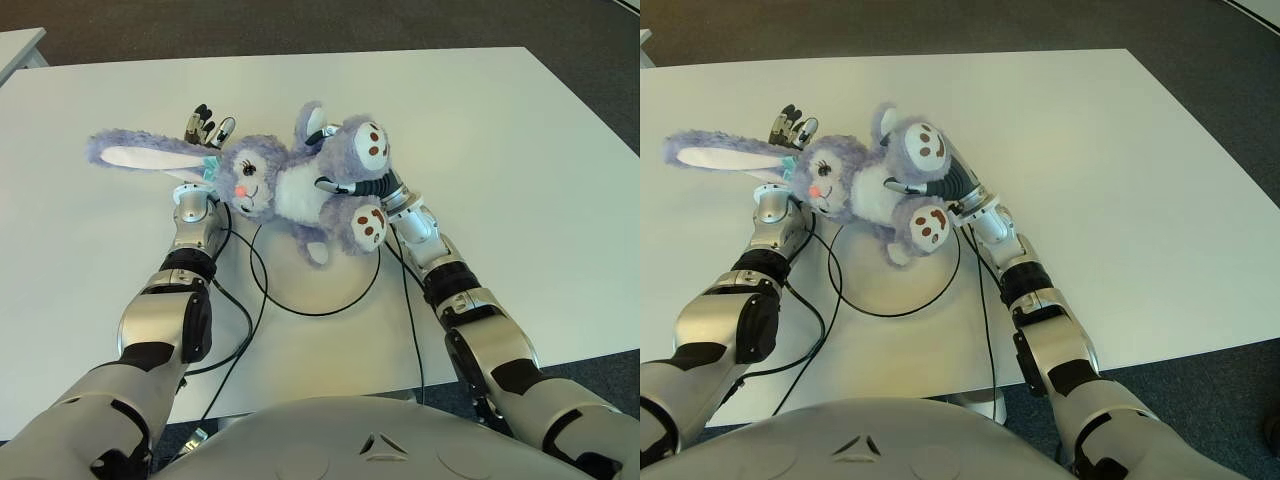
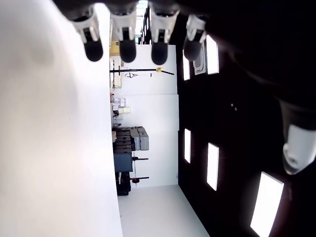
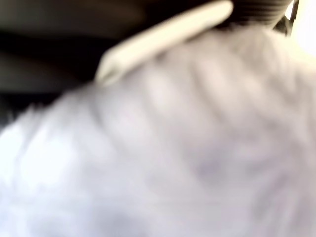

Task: Put the doll into the plate.

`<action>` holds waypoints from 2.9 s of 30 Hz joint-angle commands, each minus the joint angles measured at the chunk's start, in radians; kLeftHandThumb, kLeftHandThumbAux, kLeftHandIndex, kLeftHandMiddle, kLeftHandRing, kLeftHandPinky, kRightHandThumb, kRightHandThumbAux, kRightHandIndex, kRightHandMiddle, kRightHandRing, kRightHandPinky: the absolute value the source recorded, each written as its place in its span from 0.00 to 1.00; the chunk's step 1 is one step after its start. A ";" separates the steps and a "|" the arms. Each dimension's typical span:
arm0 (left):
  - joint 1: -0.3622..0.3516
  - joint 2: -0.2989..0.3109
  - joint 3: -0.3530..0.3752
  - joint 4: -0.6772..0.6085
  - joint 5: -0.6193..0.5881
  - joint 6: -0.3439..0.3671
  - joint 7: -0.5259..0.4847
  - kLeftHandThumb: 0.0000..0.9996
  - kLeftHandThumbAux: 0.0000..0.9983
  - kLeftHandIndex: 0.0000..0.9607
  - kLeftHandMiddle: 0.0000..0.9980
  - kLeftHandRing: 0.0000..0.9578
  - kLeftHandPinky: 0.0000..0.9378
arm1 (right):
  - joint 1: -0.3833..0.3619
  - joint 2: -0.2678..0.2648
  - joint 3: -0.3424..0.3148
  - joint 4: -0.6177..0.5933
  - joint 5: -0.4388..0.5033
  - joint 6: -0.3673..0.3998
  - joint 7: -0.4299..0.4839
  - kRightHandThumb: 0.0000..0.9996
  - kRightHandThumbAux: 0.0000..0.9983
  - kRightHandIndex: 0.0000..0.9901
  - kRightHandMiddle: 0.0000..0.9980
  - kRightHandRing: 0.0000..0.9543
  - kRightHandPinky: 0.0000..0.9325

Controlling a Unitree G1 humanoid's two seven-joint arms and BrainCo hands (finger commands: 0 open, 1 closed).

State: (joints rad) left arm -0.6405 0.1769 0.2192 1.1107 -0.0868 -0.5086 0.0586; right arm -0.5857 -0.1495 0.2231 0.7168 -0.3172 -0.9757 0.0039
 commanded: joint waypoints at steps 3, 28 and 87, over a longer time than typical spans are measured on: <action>0.065 -0.029 -0.003 0.049 0.005 0.047 0.004 0.00 0.50 0.02 0.08 0.04 0.00 | 0.016 0.007 -0.001 0.008 0.011 0.026 0.011 0.16 0.34 0.00 0.00 0.00 0.00; 0.063 -0.028 -0.004 0.053 0.006 0.044 0.001 0.00 0.50 0.03 0.10 0.06 0.00 | 0.030 0.006 -0.009 -0.084 0.061 0.121 0.080 0.19 0.31 0.00 0.00 0.00 0.00; 0.055 -0.032 -0.002 0.061 0.002 0.042 0.000 0.00 0.51 0.02 0.08 0.05 0.00 | 0.016 -0.007 -0.016 -0.066 -0.026 0.082 -0.066 0.22 0.38 0.00 0.00 0.00 0.00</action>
State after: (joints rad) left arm -0.6484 0.1772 0.2186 1.1196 -0.0867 -0.5093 0.0585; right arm -0.5718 -0.1634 0.2062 0.6569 -0.3471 -0.8903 -0.0626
